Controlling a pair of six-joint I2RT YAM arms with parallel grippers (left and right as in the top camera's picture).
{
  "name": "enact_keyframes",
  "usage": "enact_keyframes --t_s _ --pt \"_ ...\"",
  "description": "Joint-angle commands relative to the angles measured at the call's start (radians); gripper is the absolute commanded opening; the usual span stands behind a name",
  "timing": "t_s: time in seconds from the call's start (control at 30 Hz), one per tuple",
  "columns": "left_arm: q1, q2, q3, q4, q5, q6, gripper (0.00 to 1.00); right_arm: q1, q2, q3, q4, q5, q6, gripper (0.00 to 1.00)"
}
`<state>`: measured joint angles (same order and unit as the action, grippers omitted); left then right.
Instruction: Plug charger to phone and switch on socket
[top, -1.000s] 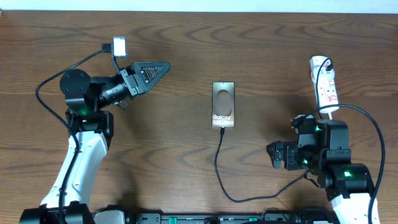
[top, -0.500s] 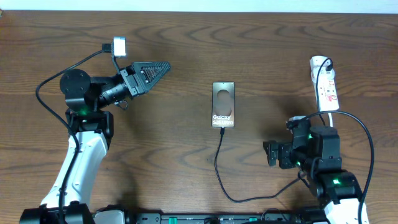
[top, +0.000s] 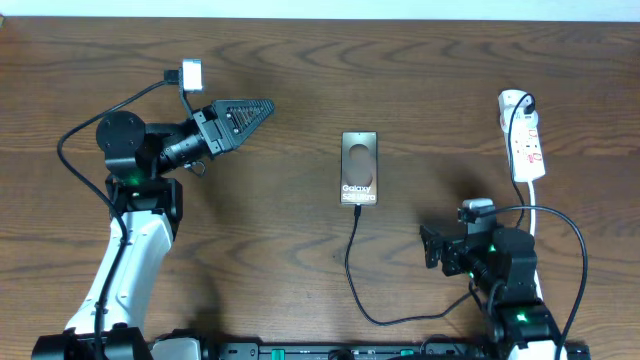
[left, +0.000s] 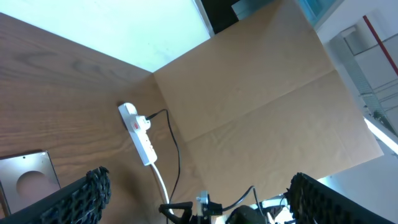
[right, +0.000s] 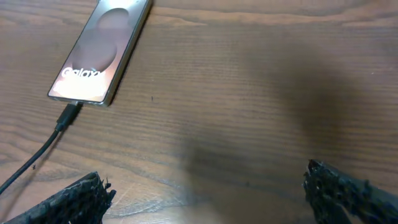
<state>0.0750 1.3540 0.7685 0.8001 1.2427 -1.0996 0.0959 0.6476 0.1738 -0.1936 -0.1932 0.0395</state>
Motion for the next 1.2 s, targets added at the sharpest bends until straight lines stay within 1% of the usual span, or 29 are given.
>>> enact_keyframes --t_s 0.0,0.13,0.3,0.63,0.83,1.07,1.17 --pt "0.003 -0.002 0.011 0.005 -0.005 0.007 0.93 0.006 -0.039 -0.058 0.036 0.003 -0.011 0.99" --pt "0.003 -0.002 0.011 0.005 -0.005 0.007 0.93 0.006 -0.072 -0.116 0.094 0.002 -0.011 0.99" --pt "0.003 -0.002 0.011 0.005 -0.005 0.007 0.93 0.006 -0.135 -0.156 0.107 0.000 -0.011 0.99" --pt "0.003 -0.002 0.011 0.005 -0.005 0.007 0.93 0.019 -0.277 -0.156 0.109 0.000 -0.011 0.99" --pt "0.003 -0.002 0.011 0.005 -0.005 0.007 0.93 0.050 -0.411 -0.156 0.109 0.000 -0.011 0.99" --pt "0.003 -0.002 0.011 0.005 -0.005 0.007 0.93 0.091 -0.639 -0.158 0.113 0.000 -0.011 0.99" --pt "0.003 -0.002 0.011 0.005 -0.005 0.007 0.93 0.098 -0.643 -0.169 0.137 0.001 -0.011 0.99"
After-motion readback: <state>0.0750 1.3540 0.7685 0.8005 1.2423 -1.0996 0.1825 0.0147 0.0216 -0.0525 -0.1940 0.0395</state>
